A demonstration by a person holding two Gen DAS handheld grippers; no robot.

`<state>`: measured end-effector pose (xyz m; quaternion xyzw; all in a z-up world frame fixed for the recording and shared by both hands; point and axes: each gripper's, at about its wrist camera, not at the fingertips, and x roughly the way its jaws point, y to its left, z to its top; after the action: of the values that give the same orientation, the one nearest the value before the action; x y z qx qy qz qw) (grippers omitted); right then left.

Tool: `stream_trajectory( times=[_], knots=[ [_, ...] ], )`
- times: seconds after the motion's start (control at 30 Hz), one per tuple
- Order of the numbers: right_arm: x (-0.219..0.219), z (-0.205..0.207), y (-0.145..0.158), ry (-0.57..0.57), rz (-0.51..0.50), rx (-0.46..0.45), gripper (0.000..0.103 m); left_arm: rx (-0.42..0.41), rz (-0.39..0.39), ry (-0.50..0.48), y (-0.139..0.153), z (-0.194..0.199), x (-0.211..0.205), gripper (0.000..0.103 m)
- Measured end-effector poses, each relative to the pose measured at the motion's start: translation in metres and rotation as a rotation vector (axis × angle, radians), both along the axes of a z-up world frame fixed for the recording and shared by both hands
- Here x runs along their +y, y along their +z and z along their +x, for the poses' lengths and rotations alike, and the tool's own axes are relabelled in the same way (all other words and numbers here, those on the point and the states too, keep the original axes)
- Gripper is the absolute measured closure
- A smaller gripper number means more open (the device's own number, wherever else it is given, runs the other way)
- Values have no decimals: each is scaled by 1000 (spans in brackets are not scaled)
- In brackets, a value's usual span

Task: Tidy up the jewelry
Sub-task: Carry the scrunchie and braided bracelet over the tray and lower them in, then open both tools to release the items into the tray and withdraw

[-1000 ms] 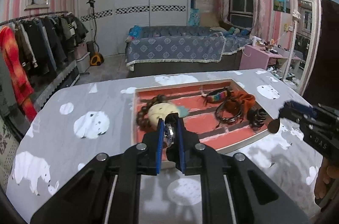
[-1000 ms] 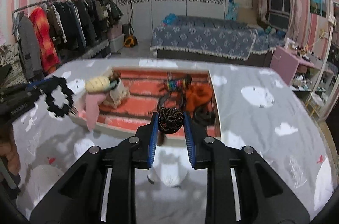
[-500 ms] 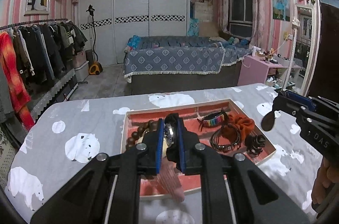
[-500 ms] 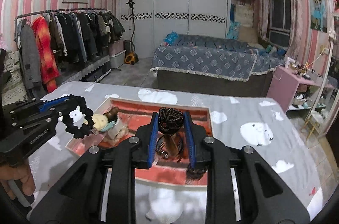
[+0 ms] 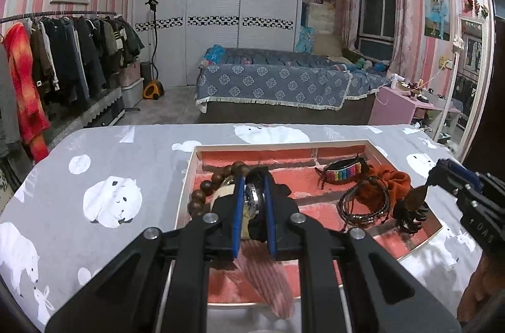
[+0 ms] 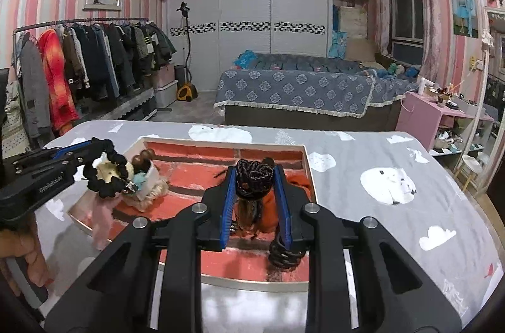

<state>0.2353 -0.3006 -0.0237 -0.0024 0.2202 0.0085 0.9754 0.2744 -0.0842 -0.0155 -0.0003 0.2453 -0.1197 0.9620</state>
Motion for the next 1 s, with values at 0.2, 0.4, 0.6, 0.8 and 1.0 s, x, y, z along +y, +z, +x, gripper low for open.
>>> stream_trajectory(
  times=[0.2, 0.4, 0.6, 0.8, 1.0],
  knots=[
    [10, 11, -21, 6, -30, 49, 78, 37, -25, -7, -11, 1, 0, 90],
    [15, 12, -25, 19, -34, 57, 78, 35, -9, 11, -17, -2, 1, 90],
    [7, 17, -29, 14, -7, 76, 78, 63, -13, -22, -28, 5, -4, 89],
    [7, 20, -33, 15, 10, 115, 78, 63, 14, -24, -38, 7, -4, 87],
    [8, 23, -38, 5, 4, 139, 74, 98, -6, -37, -42, 10, -2, 74]
  ],
)
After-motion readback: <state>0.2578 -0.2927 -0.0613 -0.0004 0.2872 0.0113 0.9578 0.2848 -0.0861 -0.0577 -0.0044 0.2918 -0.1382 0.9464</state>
